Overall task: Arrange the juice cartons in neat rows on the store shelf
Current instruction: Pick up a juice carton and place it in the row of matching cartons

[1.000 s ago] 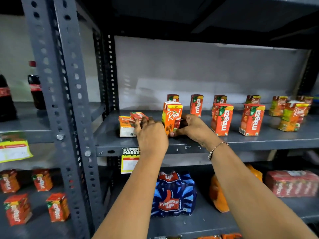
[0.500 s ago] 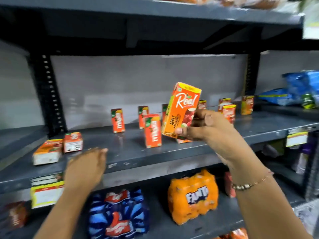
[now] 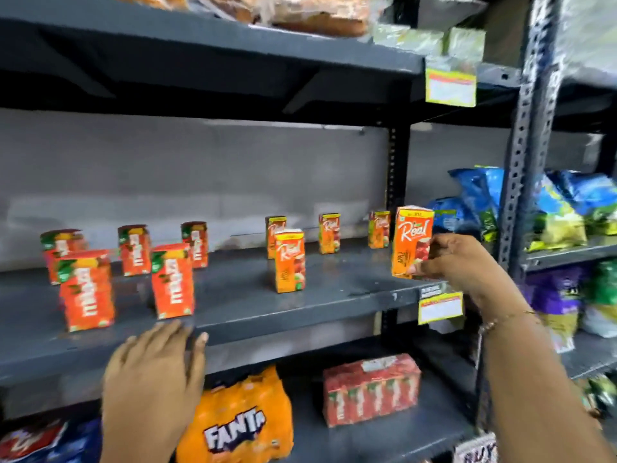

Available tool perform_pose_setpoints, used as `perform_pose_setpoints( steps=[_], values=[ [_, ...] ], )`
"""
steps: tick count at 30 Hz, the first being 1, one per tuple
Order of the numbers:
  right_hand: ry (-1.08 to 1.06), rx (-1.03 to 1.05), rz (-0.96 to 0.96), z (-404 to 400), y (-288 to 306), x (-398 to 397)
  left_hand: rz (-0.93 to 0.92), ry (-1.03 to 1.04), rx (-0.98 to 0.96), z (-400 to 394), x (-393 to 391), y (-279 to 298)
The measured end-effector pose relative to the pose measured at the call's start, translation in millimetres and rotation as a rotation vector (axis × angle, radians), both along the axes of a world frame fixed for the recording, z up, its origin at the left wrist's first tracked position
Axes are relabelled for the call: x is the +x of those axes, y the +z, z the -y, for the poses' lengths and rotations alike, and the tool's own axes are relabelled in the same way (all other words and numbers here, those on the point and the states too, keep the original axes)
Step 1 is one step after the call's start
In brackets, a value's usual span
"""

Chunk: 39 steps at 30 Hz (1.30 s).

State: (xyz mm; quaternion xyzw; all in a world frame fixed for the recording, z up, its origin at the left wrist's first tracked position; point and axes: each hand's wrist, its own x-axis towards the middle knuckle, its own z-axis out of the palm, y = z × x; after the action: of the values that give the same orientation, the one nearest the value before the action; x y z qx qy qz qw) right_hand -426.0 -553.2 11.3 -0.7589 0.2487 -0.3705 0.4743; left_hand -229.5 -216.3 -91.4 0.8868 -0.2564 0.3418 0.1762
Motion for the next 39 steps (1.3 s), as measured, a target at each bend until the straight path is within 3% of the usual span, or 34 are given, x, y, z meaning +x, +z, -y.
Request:
perform_pose_setpoints(
  steps=[4,10,22,39],
  values=[
    [-0.065,0.005,-0.067,52,-16,16,-0.009,-0.110,0.097,62,-21,14],
    [-0.086,0.027,-0.108,85,-31,34,-0.002,-0.178,0.051,113,-51,20],
    [0.061,0.043,-0.116,116,-31,40,0.011,-0.320,0.083,163,-63,17],
    [0.157,0.035,-0.160,151,-28,33,0.093,-0.333,0.015,228,-72,22]
  ],
)
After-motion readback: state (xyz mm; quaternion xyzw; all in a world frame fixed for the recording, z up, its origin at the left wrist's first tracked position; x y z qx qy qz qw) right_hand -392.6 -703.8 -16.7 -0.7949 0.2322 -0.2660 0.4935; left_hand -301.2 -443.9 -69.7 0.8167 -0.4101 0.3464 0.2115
